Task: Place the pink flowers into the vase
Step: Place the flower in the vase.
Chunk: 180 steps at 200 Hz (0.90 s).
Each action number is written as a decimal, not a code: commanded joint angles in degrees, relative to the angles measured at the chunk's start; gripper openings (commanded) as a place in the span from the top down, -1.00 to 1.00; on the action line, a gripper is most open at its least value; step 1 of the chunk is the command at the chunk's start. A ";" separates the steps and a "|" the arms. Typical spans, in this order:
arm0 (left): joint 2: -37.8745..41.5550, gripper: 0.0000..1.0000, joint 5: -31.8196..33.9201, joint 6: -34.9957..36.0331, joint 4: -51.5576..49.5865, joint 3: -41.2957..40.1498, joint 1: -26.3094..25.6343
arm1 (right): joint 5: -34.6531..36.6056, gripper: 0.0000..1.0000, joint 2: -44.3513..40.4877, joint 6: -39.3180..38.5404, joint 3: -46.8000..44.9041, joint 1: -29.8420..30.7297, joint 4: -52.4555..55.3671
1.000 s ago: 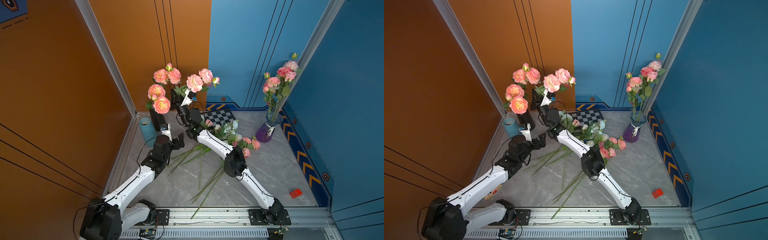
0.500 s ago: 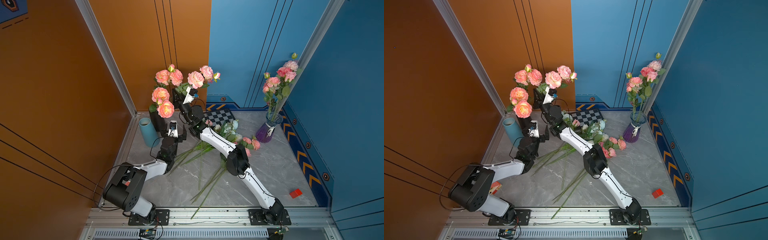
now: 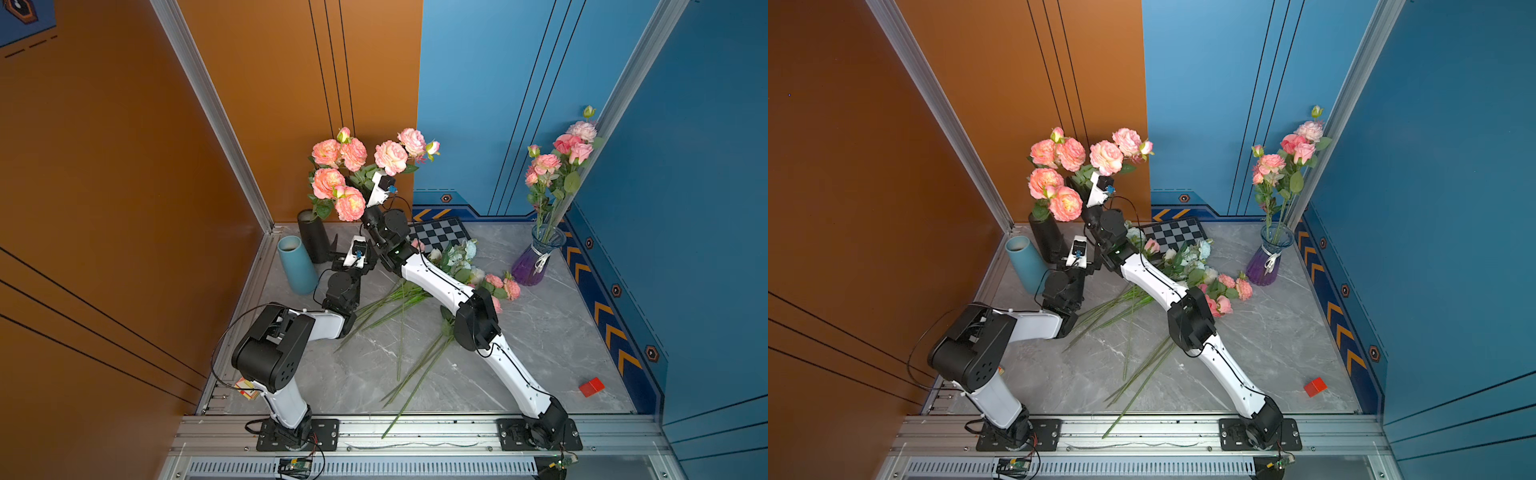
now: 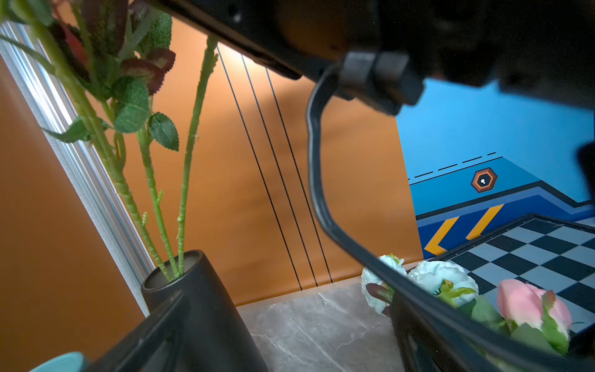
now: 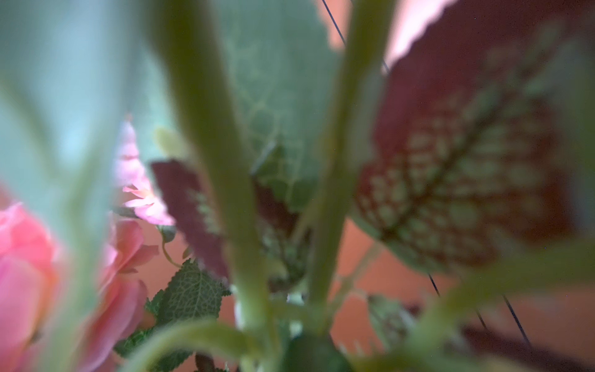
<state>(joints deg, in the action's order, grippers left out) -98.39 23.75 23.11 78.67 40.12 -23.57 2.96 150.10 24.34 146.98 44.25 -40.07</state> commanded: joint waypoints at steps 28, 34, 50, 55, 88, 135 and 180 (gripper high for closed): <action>-4.32 -0.98 -1.00 4.61 2.19 6.63 1.14 | -2.47 0.70 -2.10 0.45 1.59 0.01 0.60; -5.11 -0.99 -0.17 5.46 2.19 7.68 1.24 | -2.65 0.70 -2.16 0.46 1.60 0.00 0.54; -7.37 -0.98 3.41 7.49 2.12 10.92 1.64 | -2.78 0.70 -2.40 0.22 1.65 -0.03 0.76; -8.07 -0.96 4.73 8.06 2.18 11.99 1.91 | -2.94 0.70 -2.46 0.10 1.58 -0.09 0.83; -11.20 -0.92 7.81 10.61 2.19 17.03 3.73 | -3.48 0.69 -2.70 -0.21 1.69 -0.39 0.92; -9.71 -0.91 6.20 9.90 2.19 15.62 4.51 | -3.68 0.69 -2.60 -0.43 1.89 -0.42 0.75; -9.29 -0.87 5.25 11.50 2.16 14.96 4.81 | -3.83 0.70 -2.63 0.05 2.09 -0.35 0.36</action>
<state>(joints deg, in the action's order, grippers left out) -109.56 29.36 33.06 79.92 55.42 -18.81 1.04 150.10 24.27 147.68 43.72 -39.57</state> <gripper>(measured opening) 0.949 0.153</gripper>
